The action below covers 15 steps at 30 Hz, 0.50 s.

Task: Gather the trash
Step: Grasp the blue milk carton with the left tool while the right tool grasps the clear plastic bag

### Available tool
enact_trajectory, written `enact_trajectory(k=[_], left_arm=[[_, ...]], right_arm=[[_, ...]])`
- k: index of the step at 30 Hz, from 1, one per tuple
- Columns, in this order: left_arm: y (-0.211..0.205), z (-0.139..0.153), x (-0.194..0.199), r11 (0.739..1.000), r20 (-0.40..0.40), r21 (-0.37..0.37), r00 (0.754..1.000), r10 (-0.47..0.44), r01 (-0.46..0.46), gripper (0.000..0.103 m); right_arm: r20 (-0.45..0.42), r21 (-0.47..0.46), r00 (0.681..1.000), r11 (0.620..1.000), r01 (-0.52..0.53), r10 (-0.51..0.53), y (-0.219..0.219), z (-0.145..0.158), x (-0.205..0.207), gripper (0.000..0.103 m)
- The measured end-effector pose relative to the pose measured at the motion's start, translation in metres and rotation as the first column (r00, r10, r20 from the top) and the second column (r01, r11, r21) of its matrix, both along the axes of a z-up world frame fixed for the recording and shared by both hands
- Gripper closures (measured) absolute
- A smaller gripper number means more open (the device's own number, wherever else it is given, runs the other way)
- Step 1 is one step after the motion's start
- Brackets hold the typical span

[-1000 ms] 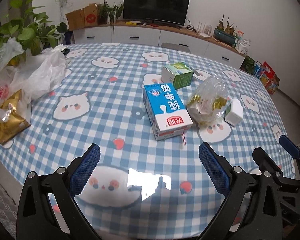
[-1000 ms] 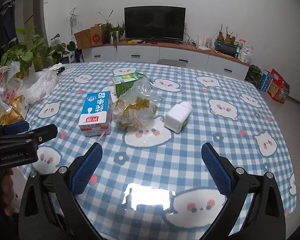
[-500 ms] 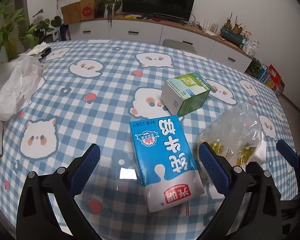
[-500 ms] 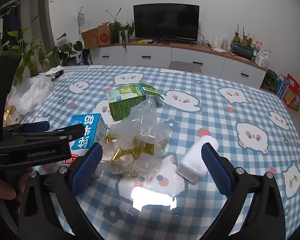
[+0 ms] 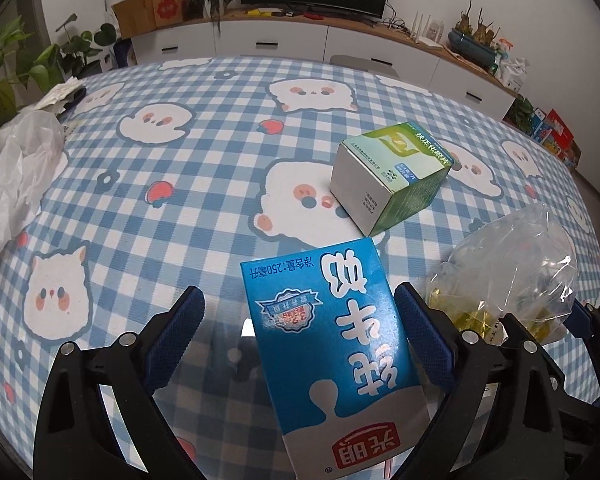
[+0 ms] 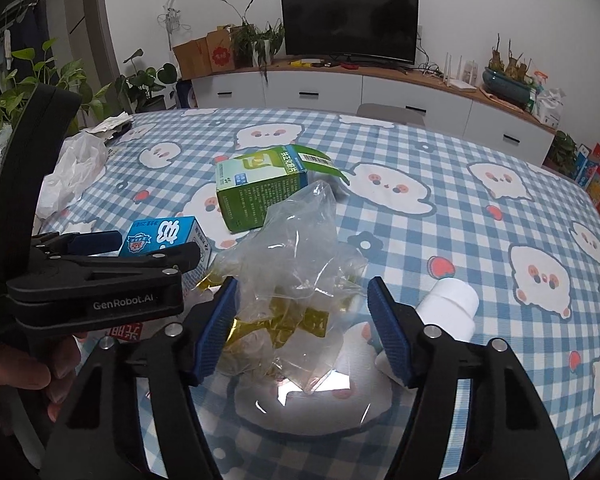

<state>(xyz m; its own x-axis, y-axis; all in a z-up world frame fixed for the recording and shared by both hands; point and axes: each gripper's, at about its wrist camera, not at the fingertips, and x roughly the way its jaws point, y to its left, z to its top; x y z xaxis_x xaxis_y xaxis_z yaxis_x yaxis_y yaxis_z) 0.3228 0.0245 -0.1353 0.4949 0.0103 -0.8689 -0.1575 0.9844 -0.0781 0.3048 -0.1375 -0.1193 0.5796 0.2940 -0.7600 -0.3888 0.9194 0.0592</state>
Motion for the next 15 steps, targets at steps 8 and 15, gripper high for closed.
enact_trajectory(k=[8,15], left_arm=[[0.0,0.0,-0.005,1.0,-0.016,-0.019,1.0,-0.023,0.023,0.032],[0.001,0.004,-0.011,0.999,-0.006,-0.026,1.0,-0.029,0.029,0.033]], right_arm=[[-0.015,0.021,1.0,1.0,-0.015,0.015,0.002,-0.001,-0.002,0.07],[-0.014,0.036,1.0,0.999,-0.004,0.005,-0.001,0.003,-0.003,0.076]])
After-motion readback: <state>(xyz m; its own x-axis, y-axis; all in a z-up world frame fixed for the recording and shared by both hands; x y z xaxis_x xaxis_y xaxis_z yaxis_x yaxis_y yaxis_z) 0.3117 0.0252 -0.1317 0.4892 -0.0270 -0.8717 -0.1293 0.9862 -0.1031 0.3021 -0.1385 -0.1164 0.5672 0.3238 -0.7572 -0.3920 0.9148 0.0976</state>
